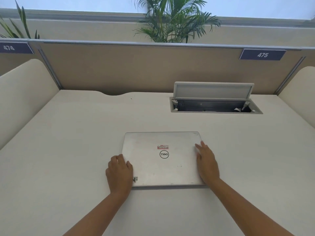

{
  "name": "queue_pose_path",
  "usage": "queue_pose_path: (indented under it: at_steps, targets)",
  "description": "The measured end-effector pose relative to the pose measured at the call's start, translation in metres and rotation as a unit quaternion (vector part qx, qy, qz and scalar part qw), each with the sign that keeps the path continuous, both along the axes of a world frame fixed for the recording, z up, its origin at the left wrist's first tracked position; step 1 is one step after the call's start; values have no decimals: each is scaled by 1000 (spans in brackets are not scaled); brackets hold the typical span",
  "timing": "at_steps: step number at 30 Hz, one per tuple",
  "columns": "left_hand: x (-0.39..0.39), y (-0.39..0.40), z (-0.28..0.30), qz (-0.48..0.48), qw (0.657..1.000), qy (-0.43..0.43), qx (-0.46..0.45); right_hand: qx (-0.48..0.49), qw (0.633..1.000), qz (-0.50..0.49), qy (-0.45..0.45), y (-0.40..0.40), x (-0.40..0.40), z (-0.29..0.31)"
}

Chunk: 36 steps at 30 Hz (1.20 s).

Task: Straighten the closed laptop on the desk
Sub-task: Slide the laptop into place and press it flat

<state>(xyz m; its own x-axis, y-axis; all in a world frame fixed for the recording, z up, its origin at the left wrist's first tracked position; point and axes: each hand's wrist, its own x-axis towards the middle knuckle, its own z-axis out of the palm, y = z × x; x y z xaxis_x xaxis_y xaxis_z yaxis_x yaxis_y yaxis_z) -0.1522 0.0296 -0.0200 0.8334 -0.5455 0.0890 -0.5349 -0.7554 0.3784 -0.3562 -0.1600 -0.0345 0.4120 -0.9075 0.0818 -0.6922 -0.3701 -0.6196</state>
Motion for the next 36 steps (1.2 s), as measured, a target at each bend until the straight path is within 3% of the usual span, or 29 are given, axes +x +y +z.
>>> queue_pose_path:
  at_steps: [3, 6, 21, 36]
  targets:
    - [-8, -3, 3, -93, 995, -31, 13, -83, 986, 91, 110, 22, 10, -6]
    - [-26, -6, 7, -149, 987, -34, 51, -86, 980, 112, 138, 46, 16, -12]
    - [-43, -11, 6, -146, 979, -20, 144, -100, 971, 103, 191, 59, 17, -18]
    - [-34, -15, -21, -179, 977, -4, 117, -84, 966, 123, 211, 58, 18, -15]
